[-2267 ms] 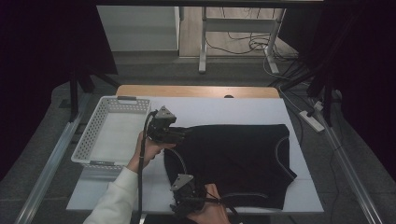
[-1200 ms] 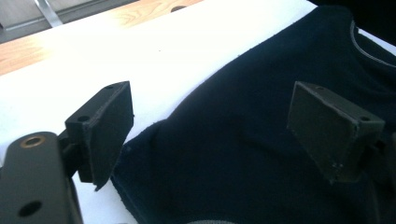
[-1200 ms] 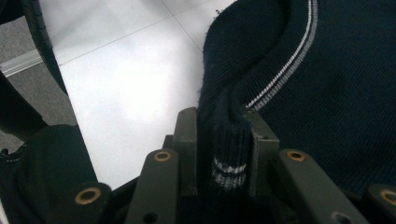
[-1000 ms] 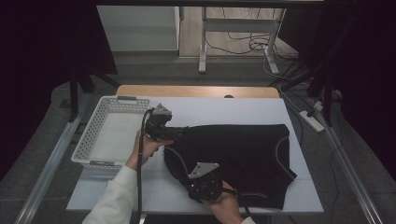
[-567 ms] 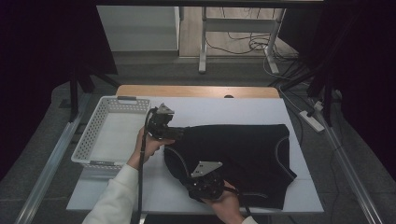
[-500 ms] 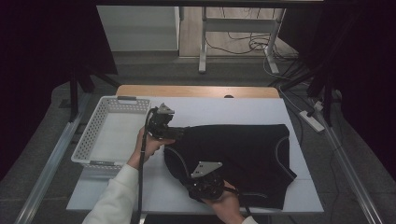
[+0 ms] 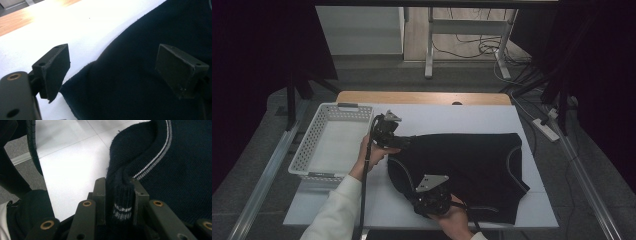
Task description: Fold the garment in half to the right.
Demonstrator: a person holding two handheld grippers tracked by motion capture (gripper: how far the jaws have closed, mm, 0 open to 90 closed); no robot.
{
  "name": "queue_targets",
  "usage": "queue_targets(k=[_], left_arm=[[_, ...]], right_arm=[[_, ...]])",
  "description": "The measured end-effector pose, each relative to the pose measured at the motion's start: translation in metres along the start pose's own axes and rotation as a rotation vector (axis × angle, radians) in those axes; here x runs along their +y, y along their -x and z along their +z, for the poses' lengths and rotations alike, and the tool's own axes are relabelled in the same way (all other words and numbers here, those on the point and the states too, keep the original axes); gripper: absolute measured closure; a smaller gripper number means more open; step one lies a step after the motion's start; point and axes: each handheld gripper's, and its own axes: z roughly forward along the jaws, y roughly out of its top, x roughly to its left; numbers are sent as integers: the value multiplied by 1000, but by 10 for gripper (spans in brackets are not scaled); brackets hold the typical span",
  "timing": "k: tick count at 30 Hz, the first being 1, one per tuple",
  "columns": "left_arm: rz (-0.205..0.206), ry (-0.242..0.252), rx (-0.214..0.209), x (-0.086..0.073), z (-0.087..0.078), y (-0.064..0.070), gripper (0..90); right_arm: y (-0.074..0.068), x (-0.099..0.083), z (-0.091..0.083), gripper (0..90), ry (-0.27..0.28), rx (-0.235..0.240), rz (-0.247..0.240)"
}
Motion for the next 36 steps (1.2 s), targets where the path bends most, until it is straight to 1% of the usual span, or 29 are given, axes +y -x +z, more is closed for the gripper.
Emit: queue_targets(k=[2, 3, 5, 7, 9, 10, 13, 14, 16, 19, 24, 26, 27, 29, 33, 34, 36], left_arm=[[5, -5, 6, 1, 0, 1, 135], [12, -12, 23, 2, 0, 1, 136], [20, -19, 40, 3, 0, 0, 137], [12, -22, 41, 7, 0, -2, 138], [22, -35, 57, 10, 1, -4, 139], [19, -39, 61, 12, 2, -5, 137], [1, -48, 53, 15, 7, -10, 137], [1, -50, 50, 16, 8, -10, 137], [14, -70, 61, 17, 13, -10, 134], [12, -101, 66, 16, 23, -14, 129], [-12, -130, 76, 12, 32, -24, 129], [-41, -134, 65, 10, 35, -29, 131], [-46, -134, 61, 9, 36, -31, 134], [-40, -149, 75, 9, 38, -33, 136], [-46, -170, 85, 7, 43, -37, 141], [-47, -175, 81, 7, 45, -37, 142], [-34, -188, 83, 8, 47, -37, 143]], right_arm=[[0, 0, 0, 705, 2, -1, -3], [0, 0, 0, 705, 1, 0, -4], [0, -1, 0, 705, -1, -2, -3], [0, -1, 1, 705, -1, 0, -2], [-1, -1, 2, 705, -4, 1, -2], [-1, -1, 3, 705, -3, 2, -1], [-1, -2, 3, 704, -5, 1, -1], [-1, -2, 3, 705, -3, 0, -1], [-1, -2, 3, 705, -3, -2, -3], [-1, -2, 3, 704, 2, 0, 2], [-1, -3, 4, 704, -2, 0, 0], [-1, -3, 4, 704, -3, 0, 3], [-1, -3, 5, 704, -4, 0, 4], [-2, -4, 5, 704, -4, -2, 3], [-2, -4, 5, 704, -3, -4, 2], [-2, -4, 5, 704, -3, -4, 2], [-2, -4, 6, 704, -5, -4, 2]])
